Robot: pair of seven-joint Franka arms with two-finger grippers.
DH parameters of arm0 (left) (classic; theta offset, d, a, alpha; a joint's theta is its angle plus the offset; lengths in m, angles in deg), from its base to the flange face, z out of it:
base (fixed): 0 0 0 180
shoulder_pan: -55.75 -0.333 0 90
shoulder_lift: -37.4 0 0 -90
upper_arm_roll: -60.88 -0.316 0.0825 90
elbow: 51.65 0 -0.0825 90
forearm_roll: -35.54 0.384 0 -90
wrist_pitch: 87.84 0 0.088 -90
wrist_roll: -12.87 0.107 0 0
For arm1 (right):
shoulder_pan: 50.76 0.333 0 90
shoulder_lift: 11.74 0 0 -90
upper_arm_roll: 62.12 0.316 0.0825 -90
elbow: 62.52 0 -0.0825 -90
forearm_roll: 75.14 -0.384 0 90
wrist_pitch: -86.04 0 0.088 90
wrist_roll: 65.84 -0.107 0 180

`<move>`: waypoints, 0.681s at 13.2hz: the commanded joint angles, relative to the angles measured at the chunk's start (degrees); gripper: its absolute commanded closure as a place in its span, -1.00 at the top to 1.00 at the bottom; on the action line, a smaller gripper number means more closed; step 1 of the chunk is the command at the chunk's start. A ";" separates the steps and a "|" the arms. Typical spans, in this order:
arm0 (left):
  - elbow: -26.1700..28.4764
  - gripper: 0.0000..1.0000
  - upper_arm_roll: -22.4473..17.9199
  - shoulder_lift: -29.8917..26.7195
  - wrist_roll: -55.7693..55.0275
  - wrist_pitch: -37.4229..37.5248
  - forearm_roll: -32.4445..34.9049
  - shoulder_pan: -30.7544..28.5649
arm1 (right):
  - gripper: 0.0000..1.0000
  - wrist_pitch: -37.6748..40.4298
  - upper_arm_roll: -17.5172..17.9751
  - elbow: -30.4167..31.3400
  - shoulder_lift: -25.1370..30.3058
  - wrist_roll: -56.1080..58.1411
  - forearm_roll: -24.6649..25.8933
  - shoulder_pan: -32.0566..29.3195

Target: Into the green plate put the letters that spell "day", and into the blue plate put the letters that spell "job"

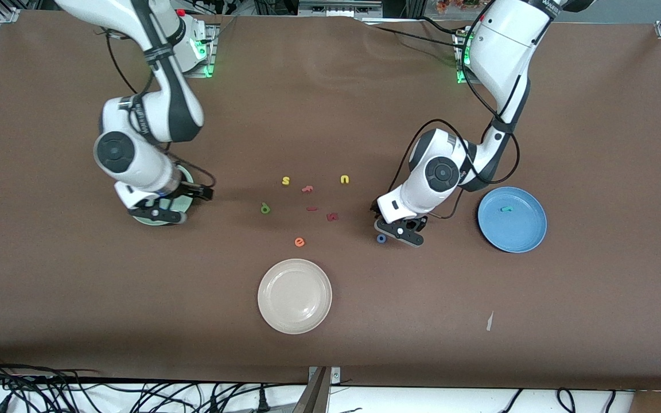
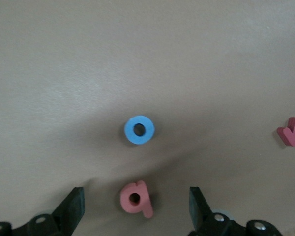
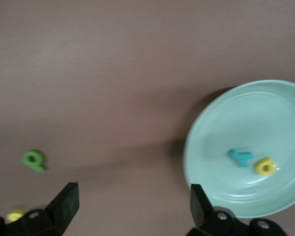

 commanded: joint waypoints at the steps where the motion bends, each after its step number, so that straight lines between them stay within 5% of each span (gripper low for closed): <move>1: -0.48 0.81 -0.85 0.86 0.01 0.08 -0.88 1.58 | 1.00 0.43 3.24 -8.66 -7.62 -9.14 -1.02 0.47; 4: 0.31 0.55 -1.47 0.51 0.54 0.26 -0.70 1.41 | 1.00 -0.35 7.19 -17.46 -15.97 -22.67 -1.81 1.34; 6: 0.31 0.16 -1.73 0.51 0.63 0.43 -0.79 1.41 | 0.98 -5.52 7.47 -17.48 -18.27 -32.26 -2.69 3.18; 8: 0.31 -0.27 -2.17 0.42 0.80 0.52 -0.79 1.41 | 0.77 -6.60 7.38 -17.04 -19.60 -37.73 -2.60 4.16; 9: 0.23 -0.30 -2.17 0.51 0.80 0.52 -0.79 1.41 | 0.64 -6.60 7.47 -16.43 -19.60 -38.01 -2.69 4.25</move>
